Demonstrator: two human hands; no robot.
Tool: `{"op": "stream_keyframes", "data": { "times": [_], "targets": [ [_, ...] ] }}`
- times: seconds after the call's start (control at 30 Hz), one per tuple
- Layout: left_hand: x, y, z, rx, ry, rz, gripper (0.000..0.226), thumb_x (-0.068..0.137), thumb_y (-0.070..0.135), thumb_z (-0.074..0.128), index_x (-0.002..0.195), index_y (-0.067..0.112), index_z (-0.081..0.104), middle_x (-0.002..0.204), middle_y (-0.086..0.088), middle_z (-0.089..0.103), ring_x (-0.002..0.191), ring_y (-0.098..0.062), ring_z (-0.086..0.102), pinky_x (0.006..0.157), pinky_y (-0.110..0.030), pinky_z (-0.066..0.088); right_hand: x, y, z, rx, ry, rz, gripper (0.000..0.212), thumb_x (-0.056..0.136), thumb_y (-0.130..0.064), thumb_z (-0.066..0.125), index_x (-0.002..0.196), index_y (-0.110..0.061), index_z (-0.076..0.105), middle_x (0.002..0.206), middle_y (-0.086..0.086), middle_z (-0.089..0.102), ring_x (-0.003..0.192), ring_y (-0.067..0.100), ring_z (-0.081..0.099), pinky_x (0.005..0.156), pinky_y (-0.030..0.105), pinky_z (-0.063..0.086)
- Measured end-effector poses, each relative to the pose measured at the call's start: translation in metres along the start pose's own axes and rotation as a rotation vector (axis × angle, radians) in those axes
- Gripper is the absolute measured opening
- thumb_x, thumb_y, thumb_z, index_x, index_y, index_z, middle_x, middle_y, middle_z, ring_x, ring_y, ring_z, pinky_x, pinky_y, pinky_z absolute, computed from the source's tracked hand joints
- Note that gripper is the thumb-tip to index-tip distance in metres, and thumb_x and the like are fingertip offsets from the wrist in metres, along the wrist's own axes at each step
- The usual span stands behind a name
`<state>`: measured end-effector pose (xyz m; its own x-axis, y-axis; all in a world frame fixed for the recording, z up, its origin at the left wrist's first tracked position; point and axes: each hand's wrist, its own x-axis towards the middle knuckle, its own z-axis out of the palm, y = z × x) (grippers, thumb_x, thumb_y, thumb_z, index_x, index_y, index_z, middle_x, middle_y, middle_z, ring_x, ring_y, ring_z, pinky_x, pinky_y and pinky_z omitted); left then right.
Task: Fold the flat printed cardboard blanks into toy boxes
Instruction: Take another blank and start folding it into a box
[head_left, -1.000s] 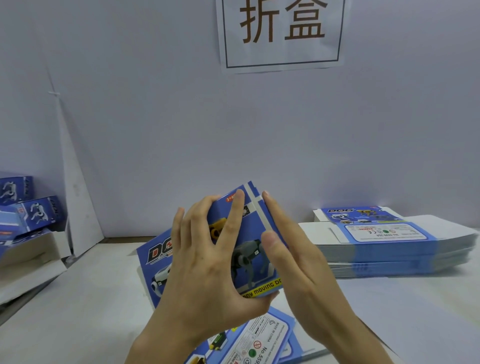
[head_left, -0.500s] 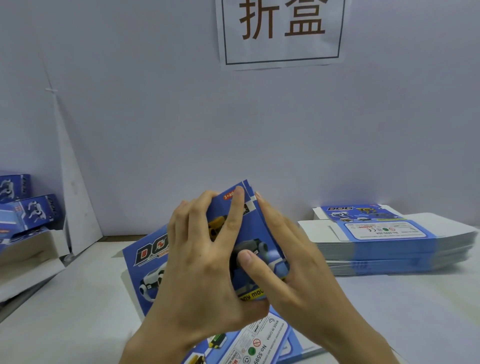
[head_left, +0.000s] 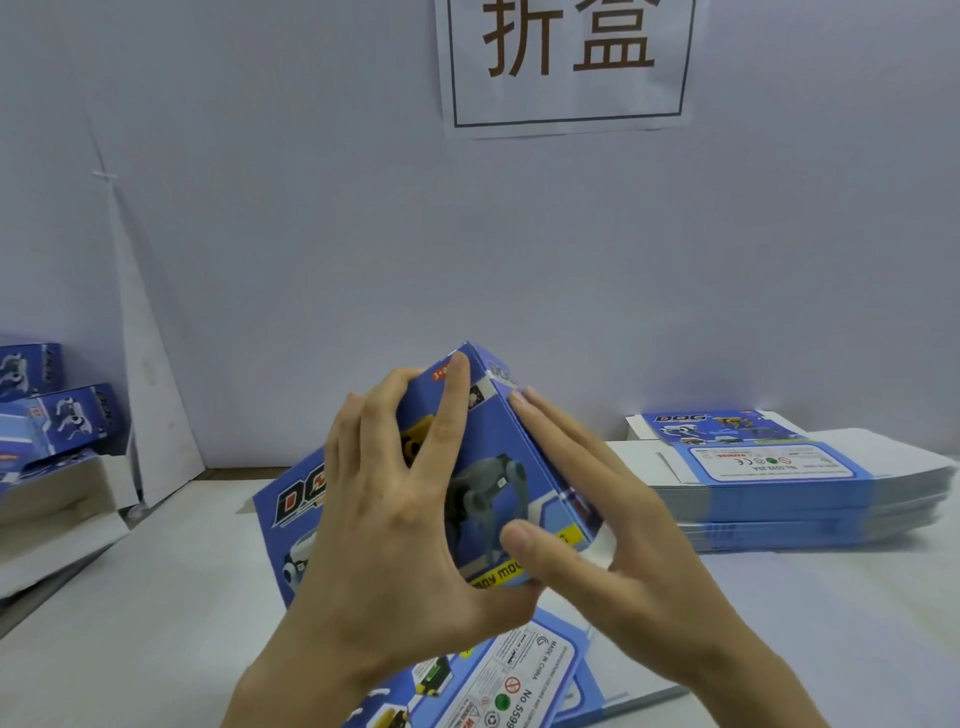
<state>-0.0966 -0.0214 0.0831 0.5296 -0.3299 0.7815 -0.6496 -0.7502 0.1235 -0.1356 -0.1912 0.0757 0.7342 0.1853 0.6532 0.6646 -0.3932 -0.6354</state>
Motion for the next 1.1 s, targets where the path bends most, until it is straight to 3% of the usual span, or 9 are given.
{"op": "stream_keyframes", "data": {
  "times": [0.07, 0.17, 0.3, 0.43, 0.73, 0.83, 0.93, 1.0, 1.1],
  "targets": [
    [-0.001, 0.002, 0.001, 0.027, -0.008, 0.040, 0.115, 0.054, 0.065, 0.059, 0.151, 0.013, 0.026, 0.135, -0.017, 0.035, 0.125, -0.036, 0.035, 0.104, -0.058, 0.035, -0.001, 0.002, 0.005, -0.004, -0.001, 0.022, 0.077, 0.081, -0.037, 0.068, 0.144, -0.052, 0.027, 0.140, -0.027, 0.033, 0.132, 0.005, 0.042, 0.098, 0.026, 0.048],
    [-0.001, 0.003, 0.004, 0.084, -0.017, 0.146, 0.112, 0.054, 0.065, 0.057, 0.148, 0.011, 0.033, 0.134, -0.019, 0.037, 0.127, -0.035, 0.032, 0.104, -0.062, 0.032, 0.000, -0.001, 0.005, 0.070, -0.038, 0.077, 0.086, 0.075, -0.038, 0.068, 0.143, -0.059, 0.019, 0.125, -0.018, 0.033, 0.115, 0.006, 0.055, 0.083, 0.019, 0.053],
    [-0.002, 0.008, 0.004, 0.043, 0.012, 0.142, 0.114, 0.054, 0.067, 0.060, 0.149, 0.010, 0.031, 0.137, -0.017, 0.035, 0.130, -0.033, 0.033, 0.103, -0.061, 0.033, 0.000, -0.007, 0.000, 0.131, -0.005, 0.076, 0.082, 0.067, -0.043, 0.066, 0.137, -0.062, 0.030, 0.128, -0.020, 0.030, 0.120, 0.007, 0.049, 0.080, 0.014, 0.052],
    [-0.003, 0.011, 0.004, 0.027, 0.018, 0.122, 0.115, 0.054, 0.067, 0.059, 0.149, 0.010, 0.029, 0.136, -0.018, 0.036, 0.127, -0.035, 0.036, 0.101, -0.061, 0.035, 0.000, -0.007, 0.000, 0.063, 0.030, 0.053, 0.078, 0.072, -0.030, 0.066, 0.138, -0.057, 0.035, 0.127, -0.019, 0.031, 0.126, -0.001, 0.038, 0.078, 0.003, 0.045],
    [-0.002, 0.008, 0.003, 0.028, 0.032, 0.134, 0.114, 0.054, 0.067, 0.059, 0.149, 0.011, 0.028, 0.135, -0.018, 0.035, 0.125, -0.034, 0.034, 0.100, -0.061, 0.037, 0.001, -0.008, 0.002, 0.057, -0.002, 0.063, 0.075, 0.076, -0.039, 0.064, 0.140, -0.058, 0.030, 0.132, -0.023, 0.026, 0.129, 0.001, 0.038, 0.086, 0.012, 0.049],
    [0.002, -0.001, -0.003, 0.004, 0.064, 0.075, 0.114, 0.056, 0.067, 0.062, 0.150, 0.011, 0.028, 0.134, -0.019, 0.036, 0.123, -0.035, 0.037, 0.103, -0.057, 0.036, 0.001, -0.008, -0.001, 0.098, -0.090, 0.008, 0.075, 0.082, -0.037, 0.065, 0.147, -0.046, 0.026, 0.147, -0.025, 0.026, 0.134, 0.001, 0.038, 0.099, 0.018, 0.044],
    [0.004, -0.007, -0.007, -0.097, 0.126, -0.097, 0.120, 0.056, 0.073, 0.058, 0.152, 0.016, 0.018, 0.139, -0.015, 0.030, 0.128, -0.030, 0.033, 0.103, -0.044, 0.033, 0.001, -0.005, -0.004, 0.006, 0.014, -0.097, 0.063, 0.086, -0.021, 0.064, 0.144, -0.030, 0.039, 0.145, -0.022, 0.043, 0.136, 0.001, 0.039, 0.105, 0.014, 0.033],
    [0.004, -0.008, -0.007, -0.111, 0.141, -0.144, 0.121, 0.055, 0.075, 0.057, 0.153, 0.017, 0.015, 0.141, -0.012, 0.027, 0.130, -0.022, 0.028, 0.101, -0.041, 0.032, 0.002, -0.003, -0.002, -0.036, 0.059, -0.127, 0.056, 0.085, -0.017, 0.064, 0.139, -0.028, 0.048, 0.144, -0.019, 0.046, 0.135, 0.002, 0.040, 0.106, 0.016, 0.034],
    [0.003, -0.010, -0.005, -0.081, 0.147, -0.133, 0.120, 0.055, 0.072, 0.057, 0.153, 0.016, 0.017, 0.139, -0.017, 0.031, 0.127, -0.027, 0.031, 0.099, -0.042, 0.032, 0.002, -0.001, 0.005, -0.048, 0.096, -0.124, 0.050, 0.085, -0.016, 0.063, 0.134, -0.027, 0.054, 0.142, -0.015, 0.049, 0.134, 0.006, 0.043, 0.104, 0.020, 0.039]
  ]
}}
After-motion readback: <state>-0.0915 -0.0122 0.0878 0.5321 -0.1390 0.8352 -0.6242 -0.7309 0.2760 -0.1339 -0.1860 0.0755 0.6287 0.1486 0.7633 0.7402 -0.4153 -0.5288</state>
